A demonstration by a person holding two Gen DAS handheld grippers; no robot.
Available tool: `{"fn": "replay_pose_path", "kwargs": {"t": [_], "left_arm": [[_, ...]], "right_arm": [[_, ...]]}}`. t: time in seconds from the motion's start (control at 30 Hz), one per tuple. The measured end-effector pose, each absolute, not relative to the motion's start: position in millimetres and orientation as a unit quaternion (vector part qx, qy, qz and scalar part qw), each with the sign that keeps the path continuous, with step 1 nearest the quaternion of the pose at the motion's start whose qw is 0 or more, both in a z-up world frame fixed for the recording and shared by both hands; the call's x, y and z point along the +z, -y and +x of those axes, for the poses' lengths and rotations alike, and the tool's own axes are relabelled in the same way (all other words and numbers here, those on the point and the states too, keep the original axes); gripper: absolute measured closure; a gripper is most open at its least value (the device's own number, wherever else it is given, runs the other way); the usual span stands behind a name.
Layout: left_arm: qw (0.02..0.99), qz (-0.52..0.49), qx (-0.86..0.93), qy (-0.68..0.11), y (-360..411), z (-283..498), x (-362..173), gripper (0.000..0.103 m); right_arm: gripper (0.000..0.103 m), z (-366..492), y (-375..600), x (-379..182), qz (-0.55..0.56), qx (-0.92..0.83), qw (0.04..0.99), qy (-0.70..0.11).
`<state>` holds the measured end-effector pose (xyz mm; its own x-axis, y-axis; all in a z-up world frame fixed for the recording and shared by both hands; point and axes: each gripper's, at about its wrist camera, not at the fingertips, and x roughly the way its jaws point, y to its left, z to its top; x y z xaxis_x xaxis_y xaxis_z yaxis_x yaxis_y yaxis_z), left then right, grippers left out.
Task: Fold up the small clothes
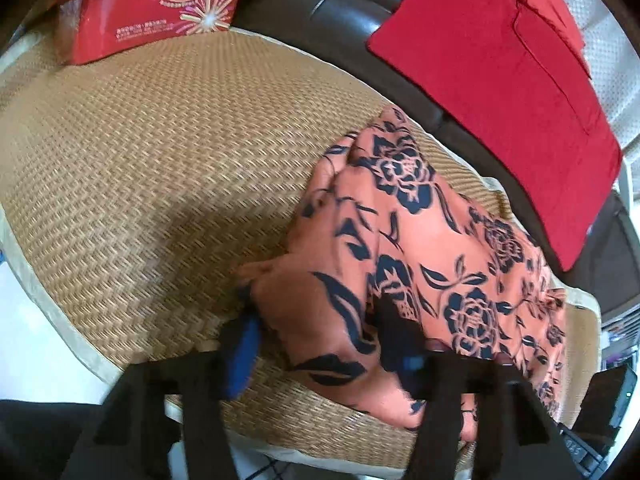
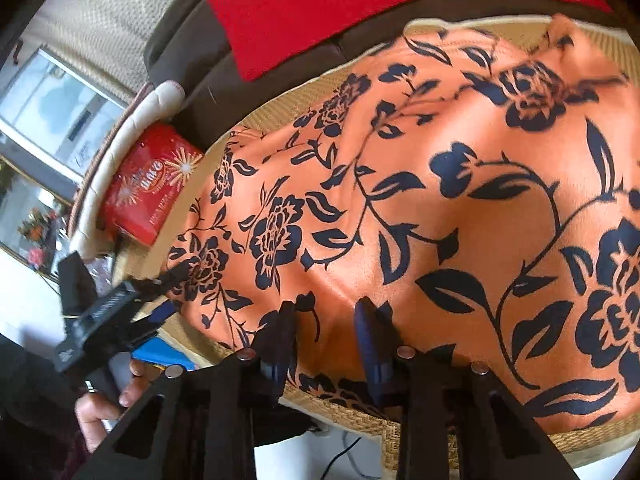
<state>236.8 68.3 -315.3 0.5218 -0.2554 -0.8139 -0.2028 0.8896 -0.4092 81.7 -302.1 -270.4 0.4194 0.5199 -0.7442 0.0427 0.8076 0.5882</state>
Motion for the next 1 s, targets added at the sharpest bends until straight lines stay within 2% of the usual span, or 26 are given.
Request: {"fn": "replay_pose_path", "kwargs": {"t": [0.07,0.17,0.27,0.33,0.37,0.4,0.47,0.5,0.67,0.87,1.0], "left_arm": [[0.842,-0.235,-0.016,-0.486,-70,240,-314,0.065],[0.837,-0.251,-0.019,-0.486,-74,245,-313,0.064],[0.825,-0.263,-0.032,-0.499,-72,251,-320,0.034],[0.826,-0.257,-0.031,-0.501,-68,252,-320,0.035],[0.83,-0.249,-0.031,-0.498,-65,253,-318,0.039],[0.835,-0.237,-0.025,-0.497,-62,254,-316,0.057],[0.84,-0.222,-0.015,-0.495,-60,259,-311,0.075],[0.841,-0.227,-0.018,-0.491,-59,261,-307,0.079],[0.88,-0.181,-0.056,-0.436,-33,255,-258,0.083],[0.913,-0.073,-0.158,-0.369,51,228,-186,0.086],[0.899,-0.01,-0.242,-0.366,124,214,-172,0.089]], "right_arm": [[0.071,82,307,-274,0.288,0.156,0.789,-0.519],[0.071,82,313,-278,0.312,0.162,0.779,-0.52],[0.072,79,323,-279,0.35,0.166,0.762,-0.518],[0.072,77,330,-279,0.382,0.169,0.751,-0.512],[0.071,75,335,-277,0.395,0.171,0.748,-0.505],[0.069,74,339,-274,0.405,0.173,0.749,-0.496],[0.068,69,349,-266,0.415,0.167,0.759,-0.474],[0.068,67,356,-262,0.42,0.16,0.766,-0.46],[0.068,52,397,-252,0.471,0.135,0.772,-0.405],[0.068,36,445,-249,0.54,0.123,0.759,-0.343],[0.067,21,478,-250,0.593,0.127,0.739,-0.292]]}}
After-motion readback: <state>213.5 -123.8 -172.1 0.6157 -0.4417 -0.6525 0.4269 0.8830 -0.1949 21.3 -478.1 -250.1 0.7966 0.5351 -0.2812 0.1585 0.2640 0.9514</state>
